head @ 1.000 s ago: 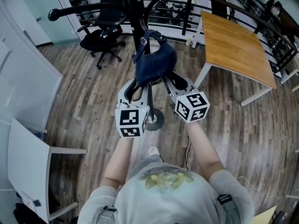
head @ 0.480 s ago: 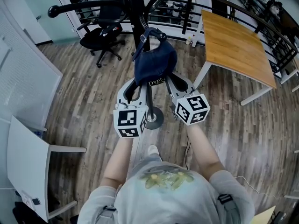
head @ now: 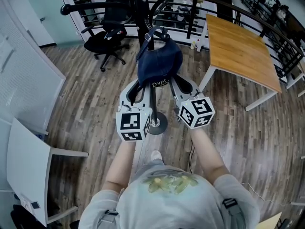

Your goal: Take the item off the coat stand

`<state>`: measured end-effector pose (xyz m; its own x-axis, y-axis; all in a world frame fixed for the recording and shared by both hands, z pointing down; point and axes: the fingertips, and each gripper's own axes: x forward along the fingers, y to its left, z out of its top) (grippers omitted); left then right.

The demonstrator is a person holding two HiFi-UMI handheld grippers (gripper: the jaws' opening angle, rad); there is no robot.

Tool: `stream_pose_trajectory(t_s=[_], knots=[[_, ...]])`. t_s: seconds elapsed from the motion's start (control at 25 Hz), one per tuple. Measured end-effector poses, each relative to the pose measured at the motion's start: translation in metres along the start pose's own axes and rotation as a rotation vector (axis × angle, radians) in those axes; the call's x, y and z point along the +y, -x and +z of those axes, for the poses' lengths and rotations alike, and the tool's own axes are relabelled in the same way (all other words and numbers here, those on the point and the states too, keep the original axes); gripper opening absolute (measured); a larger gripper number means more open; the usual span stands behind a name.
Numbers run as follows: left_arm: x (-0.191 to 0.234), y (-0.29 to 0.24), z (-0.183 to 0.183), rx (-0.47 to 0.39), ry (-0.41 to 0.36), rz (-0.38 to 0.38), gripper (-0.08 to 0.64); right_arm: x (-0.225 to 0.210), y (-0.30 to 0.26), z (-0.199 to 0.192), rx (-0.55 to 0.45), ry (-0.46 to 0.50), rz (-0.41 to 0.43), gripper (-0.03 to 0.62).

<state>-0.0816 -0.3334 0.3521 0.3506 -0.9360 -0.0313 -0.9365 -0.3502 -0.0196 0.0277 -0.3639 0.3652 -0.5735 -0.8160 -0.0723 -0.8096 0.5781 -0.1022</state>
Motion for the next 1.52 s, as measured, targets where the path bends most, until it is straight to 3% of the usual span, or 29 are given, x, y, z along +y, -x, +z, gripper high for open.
stream_pose_trajectory(t_s=[0.36, 0.92, 1.52], knots=[[-0.012, 0.008, 0.019, -0.037, -0.026, -0.021, 0.097, 0.003, 0.013, 0.012, -0.025, -0.004, -0.014, 0.034], [-0.033, 0.029, 0.018, -0.043, -0.034, -0.030, 0.097, 0.009, 0.043, 0.012, -0.036, -0.003, -0.024, 0.034], [-0.053, 0.061, -0.009, 0.009, -0.033, -0.019, 0.098, 0.021, 0.079, -0.014, -0.006, -0.015, -0.030, 0.034]])
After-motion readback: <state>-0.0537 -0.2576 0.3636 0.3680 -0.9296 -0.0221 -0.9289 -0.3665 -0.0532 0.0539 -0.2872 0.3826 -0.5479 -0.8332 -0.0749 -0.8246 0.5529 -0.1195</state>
